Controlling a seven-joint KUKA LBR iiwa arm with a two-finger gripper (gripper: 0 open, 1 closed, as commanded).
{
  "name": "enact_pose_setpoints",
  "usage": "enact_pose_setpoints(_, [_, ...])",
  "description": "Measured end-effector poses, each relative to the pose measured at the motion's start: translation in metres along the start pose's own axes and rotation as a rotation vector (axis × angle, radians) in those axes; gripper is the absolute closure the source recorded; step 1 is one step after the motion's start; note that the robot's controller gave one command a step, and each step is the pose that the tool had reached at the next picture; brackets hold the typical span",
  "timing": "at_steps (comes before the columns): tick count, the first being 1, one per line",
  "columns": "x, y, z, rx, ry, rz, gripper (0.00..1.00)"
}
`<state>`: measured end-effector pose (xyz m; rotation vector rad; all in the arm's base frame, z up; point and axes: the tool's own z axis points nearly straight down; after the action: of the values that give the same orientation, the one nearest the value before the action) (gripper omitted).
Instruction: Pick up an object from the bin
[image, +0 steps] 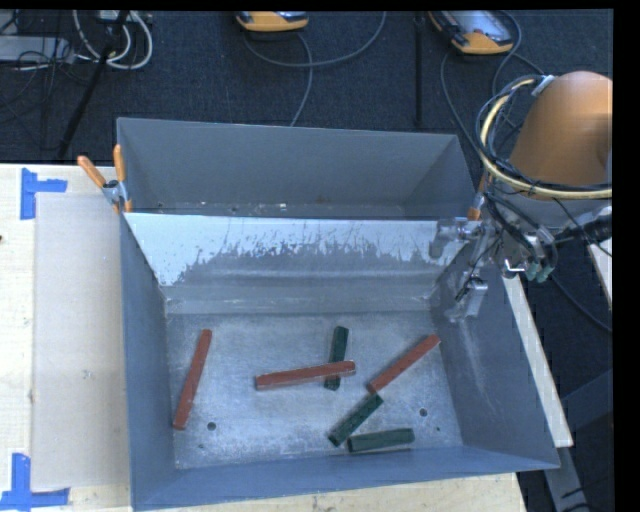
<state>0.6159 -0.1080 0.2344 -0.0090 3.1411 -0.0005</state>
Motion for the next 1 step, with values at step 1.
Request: enact_pose_setpoints(1, [0.0436,0.0146,0.1522,-0.003,0.009,-0.128,0.00])
